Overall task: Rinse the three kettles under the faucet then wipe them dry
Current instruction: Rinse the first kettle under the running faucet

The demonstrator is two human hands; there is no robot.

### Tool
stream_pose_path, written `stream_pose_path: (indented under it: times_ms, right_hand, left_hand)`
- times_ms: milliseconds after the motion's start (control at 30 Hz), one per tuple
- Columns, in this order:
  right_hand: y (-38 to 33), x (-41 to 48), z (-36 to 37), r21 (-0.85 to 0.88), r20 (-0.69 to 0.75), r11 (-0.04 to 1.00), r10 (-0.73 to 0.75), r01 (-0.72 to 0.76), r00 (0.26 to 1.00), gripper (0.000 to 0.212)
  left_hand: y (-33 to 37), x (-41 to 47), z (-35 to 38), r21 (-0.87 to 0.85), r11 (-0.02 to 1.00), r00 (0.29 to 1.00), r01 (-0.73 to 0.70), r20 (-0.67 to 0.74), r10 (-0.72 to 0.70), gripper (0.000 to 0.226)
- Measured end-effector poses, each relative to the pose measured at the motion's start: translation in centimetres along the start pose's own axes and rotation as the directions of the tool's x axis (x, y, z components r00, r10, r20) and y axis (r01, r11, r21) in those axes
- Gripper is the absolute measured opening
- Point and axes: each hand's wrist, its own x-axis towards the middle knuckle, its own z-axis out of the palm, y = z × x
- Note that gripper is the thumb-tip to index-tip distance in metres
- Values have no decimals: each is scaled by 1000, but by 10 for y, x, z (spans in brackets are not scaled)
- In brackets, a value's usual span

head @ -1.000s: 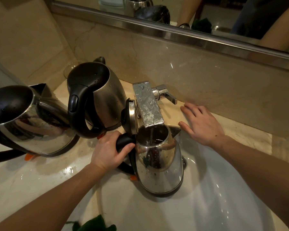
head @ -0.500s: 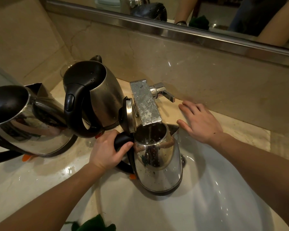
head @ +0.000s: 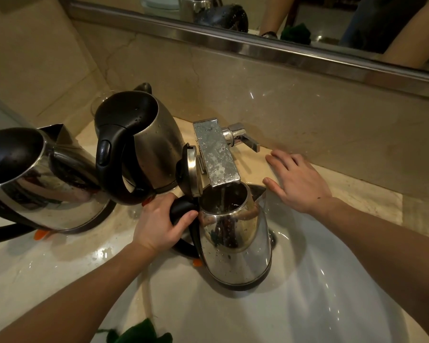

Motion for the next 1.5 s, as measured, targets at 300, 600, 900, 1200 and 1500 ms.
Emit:
stream_pose_path:
  times_ms: [300,600,900,1200,1500]
  right_hand:
    - [0,0,0,-3,-5,1000,-4,4,1000,63]
    - [0,-1,0,-7,-15,1000,-9,9,1000,62]
    - [0,-1,-1,-6,-13,1000,-6,6,1000,63]
    - [0,-1,0,-11,-10,1000,-4,4,1000,63]
    - [0,-2,0,-9,-9,1000,-2,2,1000,62]
  left_hand:
    - [-1,0,1,-5,1000,1000,6,5,-6,81]
    - [-2,1,2,-4,1000,1000,-4,-9,4,77]
    - [-3,1,2,-9,1000,1000,-5,-7,5,77]
    - [-2,0,2,-8,1000,1000,3,-1,-3,81]
    - [-1,0,1,-16,1000,1000,10,-3,-10,80]
